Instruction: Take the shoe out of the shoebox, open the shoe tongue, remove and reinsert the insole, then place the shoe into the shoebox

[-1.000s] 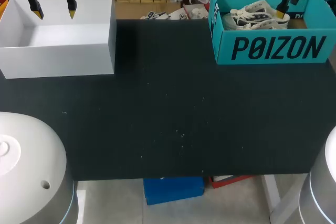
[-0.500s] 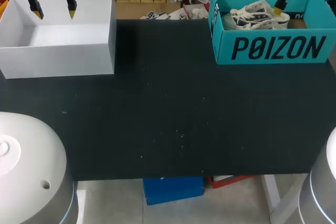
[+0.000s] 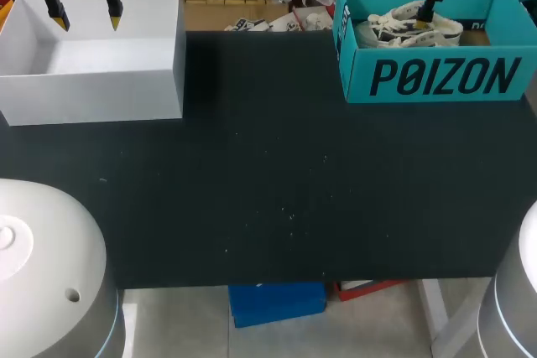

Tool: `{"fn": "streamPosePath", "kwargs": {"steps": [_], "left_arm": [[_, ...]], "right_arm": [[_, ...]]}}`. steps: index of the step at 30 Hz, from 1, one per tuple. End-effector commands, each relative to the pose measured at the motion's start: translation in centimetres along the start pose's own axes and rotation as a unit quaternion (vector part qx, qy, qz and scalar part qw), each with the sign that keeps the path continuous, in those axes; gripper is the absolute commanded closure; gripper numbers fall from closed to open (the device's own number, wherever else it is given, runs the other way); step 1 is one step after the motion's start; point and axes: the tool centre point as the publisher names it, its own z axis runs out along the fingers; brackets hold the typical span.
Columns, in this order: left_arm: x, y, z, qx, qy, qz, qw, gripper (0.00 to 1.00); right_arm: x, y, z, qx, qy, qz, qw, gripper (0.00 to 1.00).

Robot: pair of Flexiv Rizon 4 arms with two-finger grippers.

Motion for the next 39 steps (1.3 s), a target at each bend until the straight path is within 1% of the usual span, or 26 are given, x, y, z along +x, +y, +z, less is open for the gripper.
{"fn": "streamPosePath", "kwargs": {"steps": [1,5,9,14,21,22,24,25,26,27,28,29,30,32,36,37,39], "left_arm": [[0.0,0.0,0.0,0.000,0.000,0.000,1.000,0.00],[0.0,0.0,0.0,0.000,0.000,0.000,1.000,0.00],[0.0,0.0,0.0,0.000,0.000,0.000,1.000,0.00],[0.0,0.0,0.0,0.000,0.000,0.000,1.000,0.00],[0.0,0.0,0.0,0.000,0.000,0.000,1.000,0.00],[0.0,0.0,0.0,0.000,0.000,0.000,1.000,0.00],[0.0,0.0,0.0,0.000,0.000,0.000,1.000,0.00],[0.0,0.0,0.0,0.000,0.000,0.000,1.000,0.00],[0.0,0.0,0.0,0.000,0.000,0.000,1.000,0.00],[0.0,0.0,0.0,0.000,0.000,0.000,1.000,0.00],[0.0,0.0,0.0,0.000,0.000,0.000,1.000,0.00],[0.0,0.0,0.0,0.000,0.000,0.000,1.000,0.00],[0.0,0.0,0.0,0.000,0.000,0.000,1.000,0.00],[0.0,0.0,0.0,0.000,0.000,0.000,1.000,0.00],[0.0,0.0,0.0,0.000,0.000,0.000,1.000,0.00],[0.0,0.0,0.0,0.000,0.000,0.000,1.000,0.00],[0.0,0.0,0.0,0.000,0.000,0.000,1.000,0.00]], "right_arm": [[-2.2,2.1,1.4,0.010,0.018,-0.008,1.000,0.00],[-3.8,2.9,2.7,0.009,0.032,-0.015,0.999,0.00],[-5.0,3.1,3.9,0.007,0.048,-0.029,0.998,0.00],[-6.4,2.5,5.4,0.002,0.058,-0.040,0.998,0.00],[-8.2,0.9,7.3,0.010,0.065,-0.037,0.997,0.00],[-8.5,0.6,7.7,0.010,0.066,-0.037,0.997,0.11],[-9.0,0.1,8.3,0.011,0.067,-0.035,0.997,0.16],[-9.3,-0.1,8.6,0.010,0.068,-0.034,0.997,0.27],[-9.4,-0.2,8.8,0.011,0.068,-0.033,0.997,0.35],[-9.8,-0.5,9.2,0.011,0.069,-0.029,0.997,0.38],[-10.1,-0.7,9.5,0.011,0.069,-0.028,0.997,0.35],[-10.3,-1.0,9.8,0.012,0.069,-0.027,0.997,0.43],[-10.6,-1.2,10.1,0.010,0.070,-0.024,0.997,0.48],[-10.9,-1.5,10.7,0.007,0.072,-0.022,0.997,0.46],[-11.5,-2.2,12.1,0.008,0.075,-0.018,0.997,0.35],[-11.6,-2.4,12.5,0.009,0.075,-0.017,0.997,0.37],[-11.8,-2.7,13.2,0.010,0.077,-0.017,0.997,0.44]]}}
